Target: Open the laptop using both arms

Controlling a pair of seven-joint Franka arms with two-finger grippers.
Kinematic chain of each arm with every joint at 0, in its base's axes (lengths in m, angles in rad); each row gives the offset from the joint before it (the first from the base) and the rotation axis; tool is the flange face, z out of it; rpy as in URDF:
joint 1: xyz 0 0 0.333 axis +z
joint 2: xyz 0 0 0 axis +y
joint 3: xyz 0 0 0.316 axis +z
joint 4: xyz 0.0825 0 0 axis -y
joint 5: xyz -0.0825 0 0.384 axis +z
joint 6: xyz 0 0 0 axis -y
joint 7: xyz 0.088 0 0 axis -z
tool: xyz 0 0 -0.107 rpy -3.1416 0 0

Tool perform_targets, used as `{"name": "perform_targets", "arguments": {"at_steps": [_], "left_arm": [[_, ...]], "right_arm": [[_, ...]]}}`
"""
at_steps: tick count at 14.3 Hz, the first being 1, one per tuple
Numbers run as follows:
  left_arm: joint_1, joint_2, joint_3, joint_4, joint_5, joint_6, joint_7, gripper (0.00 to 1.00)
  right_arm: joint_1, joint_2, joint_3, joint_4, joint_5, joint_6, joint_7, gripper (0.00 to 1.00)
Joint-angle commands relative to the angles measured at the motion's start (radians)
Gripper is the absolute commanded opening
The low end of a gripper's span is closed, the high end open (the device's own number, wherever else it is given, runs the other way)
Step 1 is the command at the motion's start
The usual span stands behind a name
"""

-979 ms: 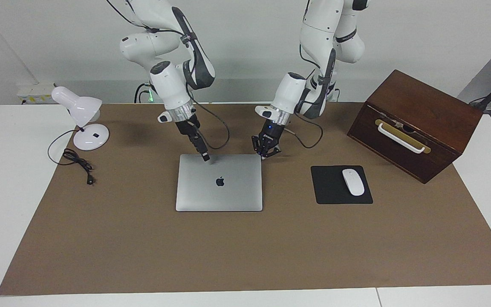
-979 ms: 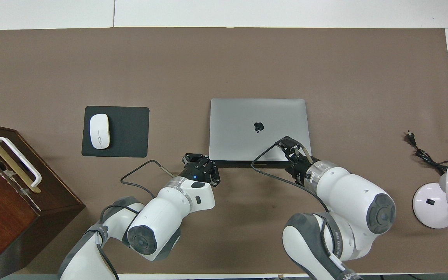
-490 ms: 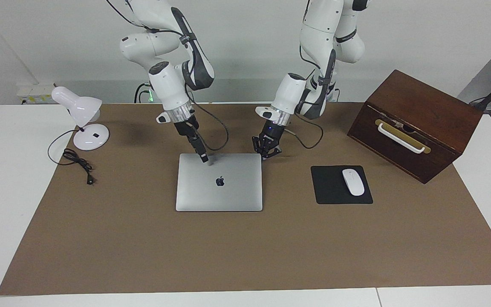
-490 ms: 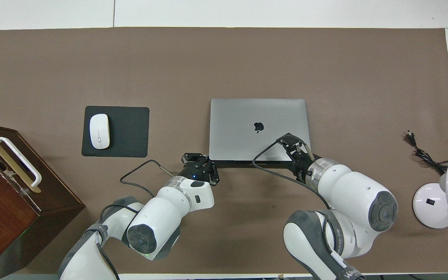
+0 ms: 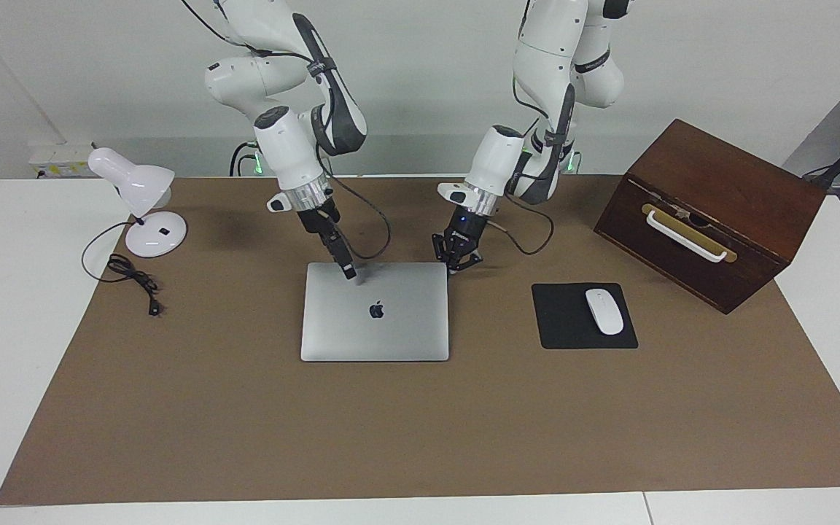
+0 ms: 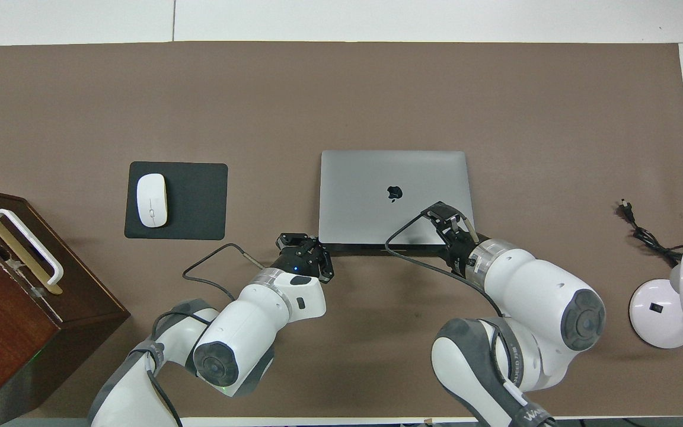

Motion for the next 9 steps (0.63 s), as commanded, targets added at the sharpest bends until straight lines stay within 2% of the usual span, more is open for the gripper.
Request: {"name": "perform_targets", "arguments": {"at_steps": [1, 9], "left_arm": [[-0.006, 0.030, 0.008, 0.021, 0.003, 0.022, 0.016, 0.00], [-0.007, 0.061, 0.008, 0.045, 0.003, 0.023, 0.021, 0.00]], "right_arm": [[-0.012, 0.013, 0.008, 0.010, 0.028, 0.021, -0.030, 1.00], [-0.012, 0.013, 0.008, 0.010, 0.028, 0.021, -0.031, 1.00]]}}
